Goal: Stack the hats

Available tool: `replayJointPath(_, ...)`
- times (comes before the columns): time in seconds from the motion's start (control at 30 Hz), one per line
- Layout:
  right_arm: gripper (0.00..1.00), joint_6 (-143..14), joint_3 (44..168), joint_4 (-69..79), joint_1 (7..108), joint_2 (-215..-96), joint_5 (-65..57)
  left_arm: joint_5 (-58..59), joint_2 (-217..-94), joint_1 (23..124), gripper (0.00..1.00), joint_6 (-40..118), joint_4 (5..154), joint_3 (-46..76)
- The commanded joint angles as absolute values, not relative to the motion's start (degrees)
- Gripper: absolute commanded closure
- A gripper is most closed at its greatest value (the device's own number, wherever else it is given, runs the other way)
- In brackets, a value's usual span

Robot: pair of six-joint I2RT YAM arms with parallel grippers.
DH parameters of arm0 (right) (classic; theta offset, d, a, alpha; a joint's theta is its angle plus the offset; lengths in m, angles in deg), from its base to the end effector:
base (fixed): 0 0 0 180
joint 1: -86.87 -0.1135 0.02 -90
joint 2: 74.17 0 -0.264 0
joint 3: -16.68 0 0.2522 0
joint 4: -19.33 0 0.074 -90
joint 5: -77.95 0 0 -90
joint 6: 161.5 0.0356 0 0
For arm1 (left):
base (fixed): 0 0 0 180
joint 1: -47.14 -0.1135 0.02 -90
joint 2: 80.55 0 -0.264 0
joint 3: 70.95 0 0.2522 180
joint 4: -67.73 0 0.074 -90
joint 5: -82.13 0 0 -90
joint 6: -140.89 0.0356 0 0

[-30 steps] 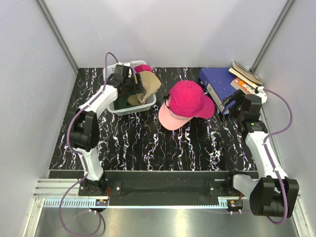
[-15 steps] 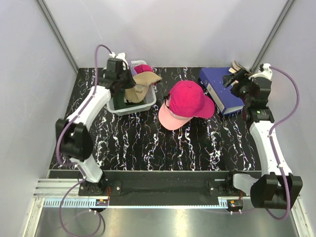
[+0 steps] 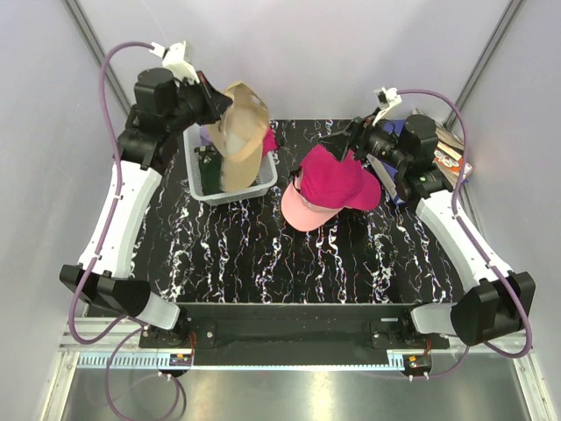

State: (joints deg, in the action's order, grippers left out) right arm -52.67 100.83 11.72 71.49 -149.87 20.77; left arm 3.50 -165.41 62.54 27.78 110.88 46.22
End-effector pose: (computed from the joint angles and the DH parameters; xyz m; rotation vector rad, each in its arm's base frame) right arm 0.2920 0.1003 0.4079 -0.4202 1.5777 0.9072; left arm 0.3032 -0.0908 0.4908 0.0267 1.8035 -0.6590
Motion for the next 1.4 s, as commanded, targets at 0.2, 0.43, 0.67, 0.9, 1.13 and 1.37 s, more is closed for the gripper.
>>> replayJointPath(0.2, 0.17, -68.8, 103.8, 12.5, 58.5, -147.6, 18.3, 7.4, -166.0, 62.6, 1.00, 16.6, 113.4, 55.0)
replayJointPath(0.43, 0.15, -69.9, 99.5, 18.3, 50.7, -146.1, 6.7, 3.7, -166.1, 66.5, 1.00, 14.2, 109.9, 55.7)
replayJointPath(0.67, 0.16, -65.7, 95.6, 22.9, 49.3, -143.9, 0.9, -14.1, -164.4, 71.9, 1.00, 7.8, 106.5, 54.1)
replayJointPath(0.9, 0.18, -71.2, 96.1, 21.8, 43.5, -143.5, -3.1, -23.3, -164.9, 75.3, 1.00, 1.6, 103.2, 54.1)
replayJointPath(1.13, 0.17, -82.4, 96.0, 23.3, 37.9, -146.1, -14.0, -28.2, -165.5, 79.0, 1.00, -4.5, 100.5, 54.8)
replayJointPath(1.37, 0.17, -87.2, 96.7, 26.8, 33.8, -148.2, -17.6, -33.5, -165.9, 81.8, 1.00, -5.0, 97.2, 55.0)
